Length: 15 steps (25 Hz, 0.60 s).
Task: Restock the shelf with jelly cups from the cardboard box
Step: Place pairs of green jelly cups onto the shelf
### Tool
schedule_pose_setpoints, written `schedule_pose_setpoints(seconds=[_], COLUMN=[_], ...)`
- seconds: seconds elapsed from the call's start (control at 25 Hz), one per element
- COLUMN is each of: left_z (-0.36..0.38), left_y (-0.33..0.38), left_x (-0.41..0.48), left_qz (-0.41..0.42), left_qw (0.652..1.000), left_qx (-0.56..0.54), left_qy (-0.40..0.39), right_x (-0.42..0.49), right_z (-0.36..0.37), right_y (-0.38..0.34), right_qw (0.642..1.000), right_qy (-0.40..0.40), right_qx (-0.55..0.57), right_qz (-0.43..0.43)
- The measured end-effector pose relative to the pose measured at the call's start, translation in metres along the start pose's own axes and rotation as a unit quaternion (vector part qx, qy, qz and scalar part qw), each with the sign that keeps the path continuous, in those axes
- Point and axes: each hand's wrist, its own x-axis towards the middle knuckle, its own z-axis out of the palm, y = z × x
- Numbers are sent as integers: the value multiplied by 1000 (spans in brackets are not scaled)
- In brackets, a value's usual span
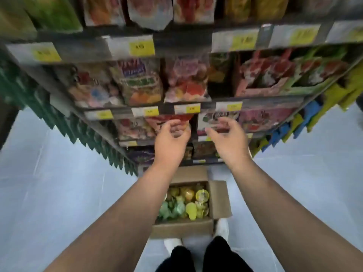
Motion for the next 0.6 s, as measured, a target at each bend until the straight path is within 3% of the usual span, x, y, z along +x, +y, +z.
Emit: schedule_pose_setpoints(seconds=[0.12,0.44,0.6], left_z=[28,95,135], left_y=[-99,-340,-437], left_x=[-6,-1,-8], left_qz=[-112,-249,-327], left_qw=[994,967,940], left_qx=[5,50,87], left_qy=[-7,1,-52], right_x=[1,-7,-9], right_z=[46,138,177], right_y=[93,332,438], right_qw=[997,964,937], right_qy=[-43,-138,-183], right_qx=[-4,-133,-203], right_qz=[71,183,219])
